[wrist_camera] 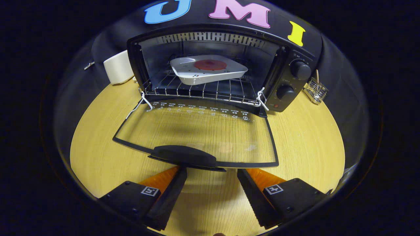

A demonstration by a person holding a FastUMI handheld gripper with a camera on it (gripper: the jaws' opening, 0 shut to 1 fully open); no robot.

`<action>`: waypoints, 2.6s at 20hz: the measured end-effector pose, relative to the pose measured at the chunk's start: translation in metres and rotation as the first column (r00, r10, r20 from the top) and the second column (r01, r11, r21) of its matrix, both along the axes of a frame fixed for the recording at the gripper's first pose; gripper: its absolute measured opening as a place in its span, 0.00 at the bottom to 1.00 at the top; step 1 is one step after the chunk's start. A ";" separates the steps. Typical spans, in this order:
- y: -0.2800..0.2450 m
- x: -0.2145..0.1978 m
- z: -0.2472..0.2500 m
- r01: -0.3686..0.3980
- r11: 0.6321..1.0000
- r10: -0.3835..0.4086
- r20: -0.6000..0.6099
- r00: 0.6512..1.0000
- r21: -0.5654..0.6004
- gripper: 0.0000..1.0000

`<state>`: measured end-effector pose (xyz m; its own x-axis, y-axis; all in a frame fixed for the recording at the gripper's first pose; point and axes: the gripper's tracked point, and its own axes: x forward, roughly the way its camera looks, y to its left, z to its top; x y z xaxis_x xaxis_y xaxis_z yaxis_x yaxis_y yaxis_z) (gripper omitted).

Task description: Open the toaster oven, put the food inside, and close the toaster oven door.

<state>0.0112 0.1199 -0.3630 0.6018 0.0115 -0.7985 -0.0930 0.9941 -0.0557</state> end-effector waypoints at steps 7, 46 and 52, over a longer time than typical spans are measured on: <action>0.007 0.002 0.057 -0.086 0.996 0.083 0.149 0.985 0.015 0.99; -0.192 -0.075 0.383 0.120 0.984 -0.180 0.768 0.614 0.134 0.99; -0.167 -0.071 0.393 0.065 0.989 -0.142 0.784 0.604 0.129 0.99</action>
<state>-0.0597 -0.0469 0.0300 0.9986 -0.0524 -0.0113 0.0527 0.9984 0.0220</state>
